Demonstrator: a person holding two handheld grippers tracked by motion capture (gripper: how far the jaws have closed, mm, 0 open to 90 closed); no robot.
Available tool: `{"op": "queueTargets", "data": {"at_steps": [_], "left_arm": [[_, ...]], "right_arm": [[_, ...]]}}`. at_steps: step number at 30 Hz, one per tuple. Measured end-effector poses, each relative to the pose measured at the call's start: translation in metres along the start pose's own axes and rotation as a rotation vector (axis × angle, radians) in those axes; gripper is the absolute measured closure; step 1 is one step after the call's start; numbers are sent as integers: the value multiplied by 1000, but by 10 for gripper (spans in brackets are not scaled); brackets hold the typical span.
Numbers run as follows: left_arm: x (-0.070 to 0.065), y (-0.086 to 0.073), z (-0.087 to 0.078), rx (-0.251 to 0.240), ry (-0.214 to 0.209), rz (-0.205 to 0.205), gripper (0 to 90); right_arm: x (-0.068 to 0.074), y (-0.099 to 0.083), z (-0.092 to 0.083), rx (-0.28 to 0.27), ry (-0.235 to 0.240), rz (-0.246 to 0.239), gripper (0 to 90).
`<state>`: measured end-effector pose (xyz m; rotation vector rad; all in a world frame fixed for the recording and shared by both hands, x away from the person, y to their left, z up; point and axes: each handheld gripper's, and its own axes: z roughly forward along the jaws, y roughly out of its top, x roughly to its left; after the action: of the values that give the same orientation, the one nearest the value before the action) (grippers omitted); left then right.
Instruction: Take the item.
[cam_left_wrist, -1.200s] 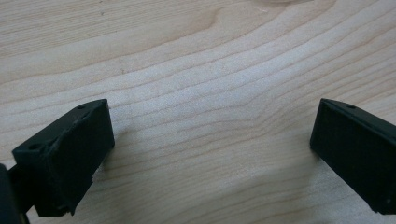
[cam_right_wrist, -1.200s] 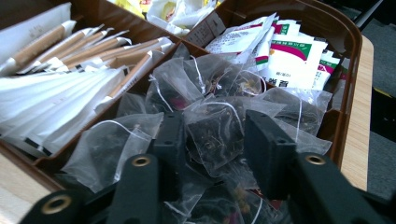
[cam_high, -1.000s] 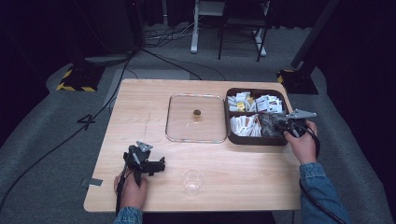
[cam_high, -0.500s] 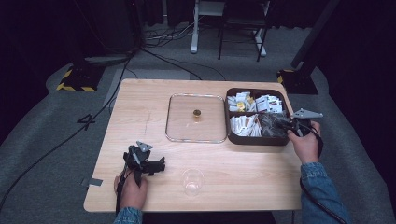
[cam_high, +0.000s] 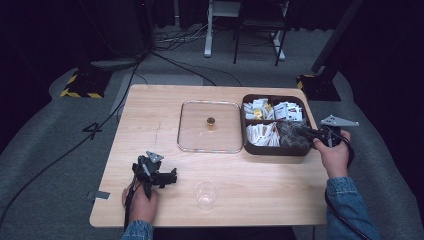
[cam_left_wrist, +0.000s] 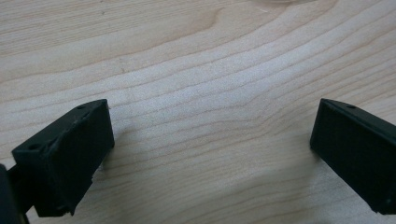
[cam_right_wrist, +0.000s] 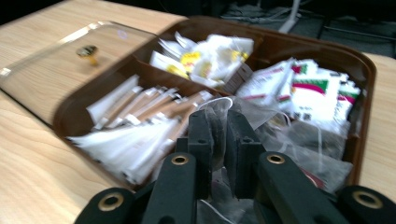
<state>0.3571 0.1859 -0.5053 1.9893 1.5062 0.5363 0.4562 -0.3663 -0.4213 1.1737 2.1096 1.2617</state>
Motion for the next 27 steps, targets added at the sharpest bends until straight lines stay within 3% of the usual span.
{"op": "queueTargets", "data": {"at_steps": [14,27], "left_arm": [[0,0,0,0,0,0,0],[0,0,0,0,0,0,0]], "right_arm": [[32,23,-21,-74,122,-43,821],[61,41,-41,-107,187,-98,821]]}}
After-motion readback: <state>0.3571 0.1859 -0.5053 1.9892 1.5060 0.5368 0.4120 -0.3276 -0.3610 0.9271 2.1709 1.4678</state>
